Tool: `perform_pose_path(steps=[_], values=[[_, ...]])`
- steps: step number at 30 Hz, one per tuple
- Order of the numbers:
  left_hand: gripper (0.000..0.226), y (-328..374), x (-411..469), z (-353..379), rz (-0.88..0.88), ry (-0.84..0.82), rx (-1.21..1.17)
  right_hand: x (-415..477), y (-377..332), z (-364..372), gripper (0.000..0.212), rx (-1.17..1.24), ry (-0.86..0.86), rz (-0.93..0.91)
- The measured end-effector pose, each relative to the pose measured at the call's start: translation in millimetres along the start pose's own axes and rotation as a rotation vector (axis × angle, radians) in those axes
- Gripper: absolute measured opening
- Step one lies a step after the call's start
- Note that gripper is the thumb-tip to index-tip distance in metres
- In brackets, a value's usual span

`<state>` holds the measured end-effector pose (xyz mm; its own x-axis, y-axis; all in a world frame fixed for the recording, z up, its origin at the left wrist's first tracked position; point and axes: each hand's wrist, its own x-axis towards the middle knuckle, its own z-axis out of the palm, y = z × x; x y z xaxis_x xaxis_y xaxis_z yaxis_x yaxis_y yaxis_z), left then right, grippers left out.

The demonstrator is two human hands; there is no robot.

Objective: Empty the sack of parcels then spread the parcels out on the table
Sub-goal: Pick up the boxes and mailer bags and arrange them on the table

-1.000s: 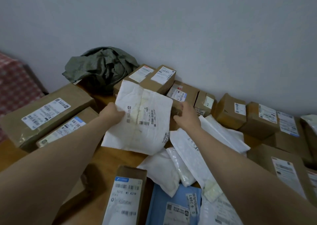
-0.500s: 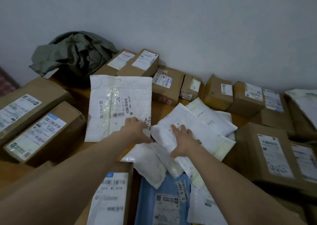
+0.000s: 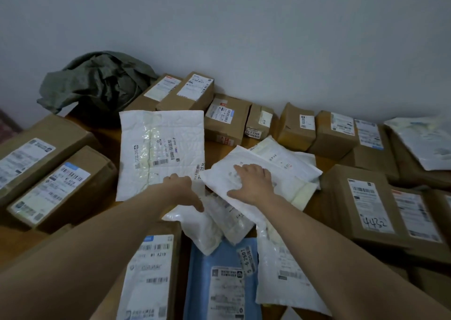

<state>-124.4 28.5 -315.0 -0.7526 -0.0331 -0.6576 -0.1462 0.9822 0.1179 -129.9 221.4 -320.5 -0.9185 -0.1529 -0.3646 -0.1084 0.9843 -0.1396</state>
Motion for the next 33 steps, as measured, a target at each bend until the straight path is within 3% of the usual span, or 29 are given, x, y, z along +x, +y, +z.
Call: perform_pose_path(steps=[4,9,12,17,20,23,25,28,30,33], values=[[0.108,-18,-32,4,-0.094,0.040,-0.004,-24,-39,23,0.050,0.206,0.040,-0.200],[0.138,-31,-78,33,-0.212,-0.006,-0.028,-52,-94,37,0.049,0.733,-0.348,-0.109],[0.135,-42,-94,53,-0.259,0.046,-0.122,-70,-115,44,0.053,0.898,-0.525,-0.059],[0.126,-78,-108,66,-0.247,0.196,-0.264,-86,-149,48,0.045,1.133,-0.604,-0.008],[0.102,-108,-119,62,-0.201,0.325,-0.398,-79,-169,54,0.045,0.977,-0.543,-0.004],[0.084,-142,-125,50,-0.292,0.428,-0.406,-69,-182,47,0.046,0.538,-0.263,-0.110],[0.094,-169,-127,48,-0.371,0.276,-0.287,-63,-193,39,0.050,0.431,-0.113,-0.157],[0.127,-213,-124,53,-0.401,0.024,-0.144,-52,-220,35,0.048,0.320,0.008,-0.229],[0.145,-236,-123,57,-0.398,-0.042,-0.139,-47,-244,39,0.049,0.318,-0.013,-0.268],[0.149,-253,-125,74,-0.337,-0.022,-0.089,-43,-289,51,0.052,0.348,-0.102,-0.310]])
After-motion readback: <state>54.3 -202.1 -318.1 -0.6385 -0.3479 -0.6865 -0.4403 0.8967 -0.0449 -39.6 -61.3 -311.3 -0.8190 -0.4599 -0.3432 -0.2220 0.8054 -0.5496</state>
